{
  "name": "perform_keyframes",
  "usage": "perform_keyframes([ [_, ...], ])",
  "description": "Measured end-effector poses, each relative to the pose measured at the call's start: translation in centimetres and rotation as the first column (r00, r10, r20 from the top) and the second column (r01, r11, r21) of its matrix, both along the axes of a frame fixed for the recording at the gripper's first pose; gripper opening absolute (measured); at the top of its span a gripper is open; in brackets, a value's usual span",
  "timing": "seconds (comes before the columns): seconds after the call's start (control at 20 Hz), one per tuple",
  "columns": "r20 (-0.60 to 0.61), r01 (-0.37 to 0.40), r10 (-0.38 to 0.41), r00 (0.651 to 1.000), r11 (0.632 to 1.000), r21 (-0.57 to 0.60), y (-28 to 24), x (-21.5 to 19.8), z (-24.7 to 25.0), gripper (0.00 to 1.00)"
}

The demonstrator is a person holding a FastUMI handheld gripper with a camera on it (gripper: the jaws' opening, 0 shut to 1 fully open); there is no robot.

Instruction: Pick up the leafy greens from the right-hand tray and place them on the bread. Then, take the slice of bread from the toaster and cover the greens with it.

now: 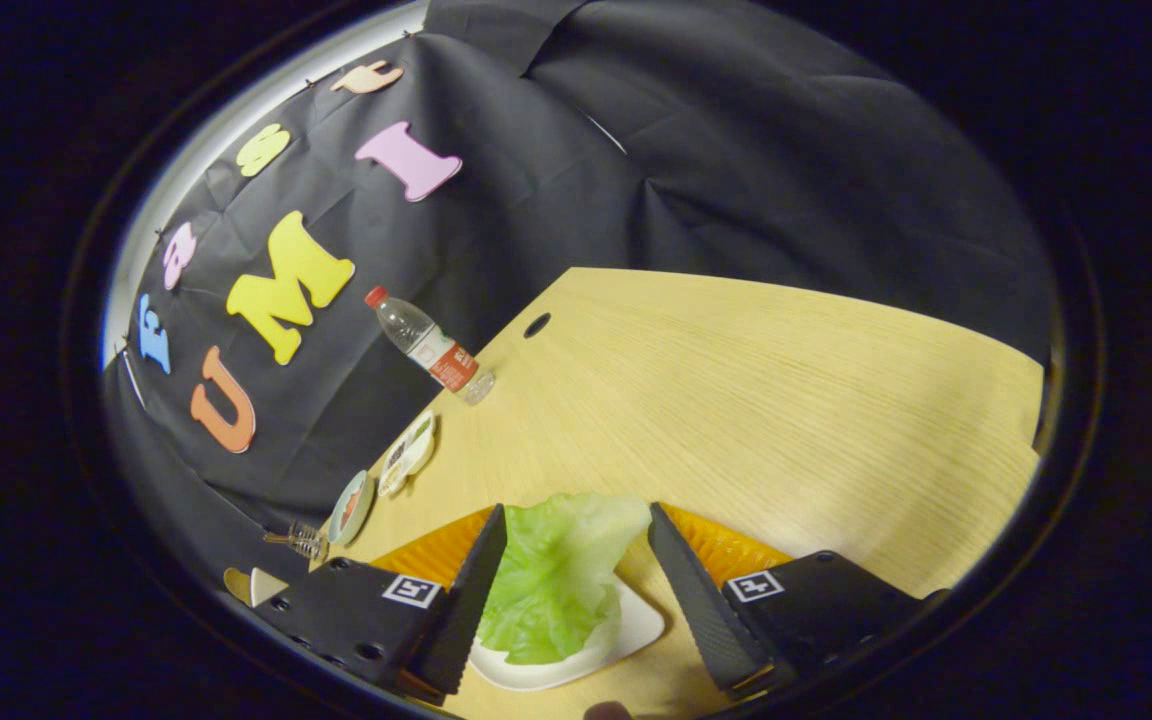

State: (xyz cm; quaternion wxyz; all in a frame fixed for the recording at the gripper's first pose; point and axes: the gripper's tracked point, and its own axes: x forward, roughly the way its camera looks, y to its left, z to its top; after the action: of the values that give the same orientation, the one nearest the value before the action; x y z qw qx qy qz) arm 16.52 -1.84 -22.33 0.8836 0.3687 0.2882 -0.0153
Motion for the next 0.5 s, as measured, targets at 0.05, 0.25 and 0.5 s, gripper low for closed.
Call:
perform_keyframes([
  [0.05, -0.006, -0.001, 0.001, 1.0, 1.0, 0.0, 0.0, 0.1, -0.2, 0.76],
  [0.25, -0.018, 0.006, -0.006, 1.0, 1.0, -0.008, -0.3, 0.2, -0.5, 0.3],
  [0.5, 0.071, -0.024, 0.029, 0.997, 0.997, -0.068, -0.9, -0.2, 1.8, 0.0],
])
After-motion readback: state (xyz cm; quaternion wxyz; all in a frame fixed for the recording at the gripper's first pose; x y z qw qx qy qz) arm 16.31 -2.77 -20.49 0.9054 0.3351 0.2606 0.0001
